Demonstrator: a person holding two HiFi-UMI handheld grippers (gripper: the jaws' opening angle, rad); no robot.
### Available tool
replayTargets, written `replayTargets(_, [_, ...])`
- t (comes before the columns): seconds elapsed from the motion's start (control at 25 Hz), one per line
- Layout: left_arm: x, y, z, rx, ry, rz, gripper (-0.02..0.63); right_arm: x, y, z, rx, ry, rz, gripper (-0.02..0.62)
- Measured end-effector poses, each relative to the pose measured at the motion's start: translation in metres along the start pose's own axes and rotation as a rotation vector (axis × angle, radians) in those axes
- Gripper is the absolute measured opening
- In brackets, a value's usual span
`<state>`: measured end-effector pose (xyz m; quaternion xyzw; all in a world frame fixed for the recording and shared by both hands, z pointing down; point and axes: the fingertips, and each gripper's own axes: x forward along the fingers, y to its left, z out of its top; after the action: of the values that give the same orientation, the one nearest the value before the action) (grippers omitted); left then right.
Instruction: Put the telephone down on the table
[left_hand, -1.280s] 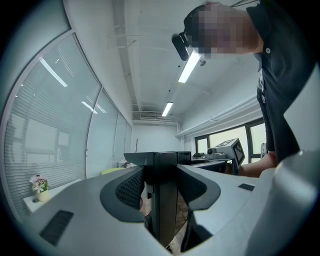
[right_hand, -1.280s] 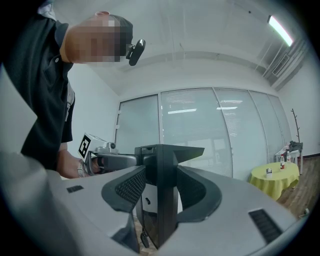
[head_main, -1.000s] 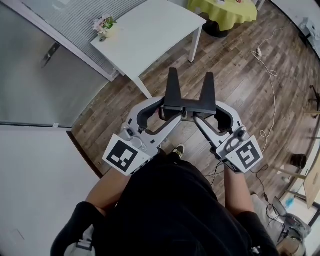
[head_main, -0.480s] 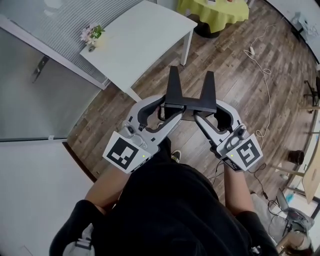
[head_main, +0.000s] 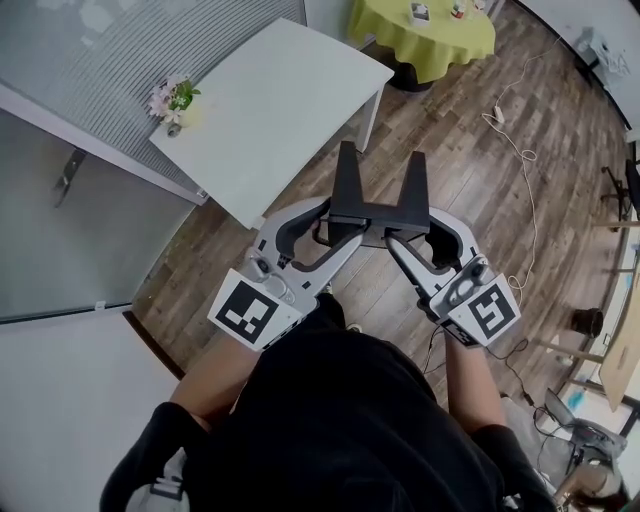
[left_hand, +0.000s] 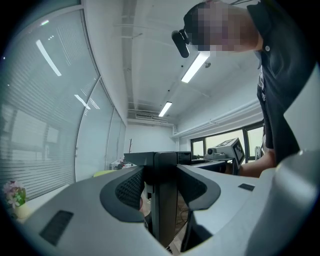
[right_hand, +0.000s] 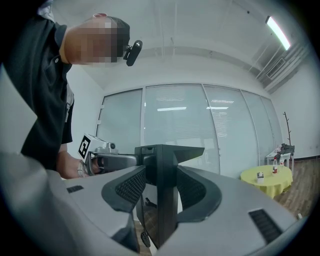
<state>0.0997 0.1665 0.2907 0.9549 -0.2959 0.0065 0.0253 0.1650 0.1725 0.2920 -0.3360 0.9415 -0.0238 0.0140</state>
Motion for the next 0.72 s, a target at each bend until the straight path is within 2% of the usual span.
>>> replayTargets(0.48, [0.028,0.082,0.013,0.003,-0.025,-0.017,0.204,0.071,-0.049,0.012,-0.018,-0.006,-0.019,0.207])
replayTargets(0.72, [0.061,0.111,0.009,-0.003,-0.016,0.005,0.204,0.09,-0.09,0.009,-0.002,-0.01,0.003,0.207])
